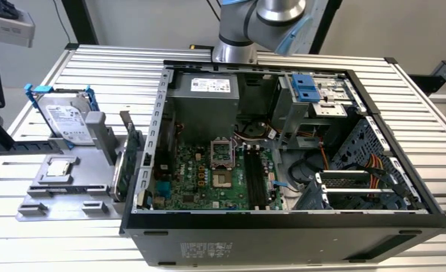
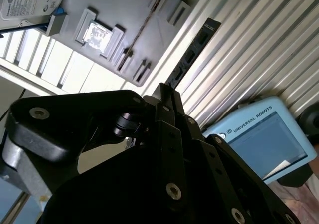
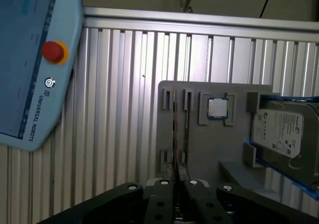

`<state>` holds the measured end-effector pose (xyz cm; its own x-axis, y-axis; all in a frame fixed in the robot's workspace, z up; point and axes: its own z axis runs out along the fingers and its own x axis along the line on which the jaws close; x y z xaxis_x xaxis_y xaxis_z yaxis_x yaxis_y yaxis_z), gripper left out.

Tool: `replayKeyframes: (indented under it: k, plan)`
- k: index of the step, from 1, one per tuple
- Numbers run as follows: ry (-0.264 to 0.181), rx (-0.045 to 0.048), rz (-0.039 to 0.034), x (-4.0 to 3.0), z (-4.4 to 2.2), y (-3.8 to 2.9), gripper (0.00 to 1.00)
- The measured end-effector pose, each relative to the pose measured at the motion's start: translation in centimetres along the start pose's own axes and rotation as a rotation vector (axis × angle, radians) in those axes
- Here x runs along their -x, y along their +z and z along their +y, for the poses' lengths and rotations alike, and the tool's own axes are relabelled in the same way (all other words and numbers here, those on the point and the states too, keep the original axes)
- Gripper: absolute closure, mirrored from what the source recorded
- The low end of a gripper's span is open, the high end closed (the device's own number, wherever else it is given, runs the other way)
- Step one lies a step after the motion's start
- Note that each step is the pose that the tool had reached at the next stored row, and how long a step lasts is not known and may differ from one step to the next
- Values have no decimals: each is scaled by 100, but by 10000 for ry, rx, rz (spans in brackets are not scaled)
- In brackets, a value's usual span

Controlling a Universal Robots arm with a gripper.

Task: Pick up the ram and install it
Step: 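Pick up the ram and move it above insertion slot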

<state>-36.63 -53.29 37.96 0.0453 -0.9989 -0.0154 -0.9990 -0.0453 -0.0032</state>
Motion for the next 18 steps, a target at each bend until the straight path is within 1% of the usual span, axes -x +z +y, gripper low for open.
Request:
replayKeyframes:
  k: [2,7,12,18]
  plan:
    - [0,-1,-1,0,0,-11,100]
    - [-2,0,0,0,-4,-15,100]
    - [-1,2,0,-3,-71,-14,100]
    - [0,4,-1,-7,-167,-14,100]
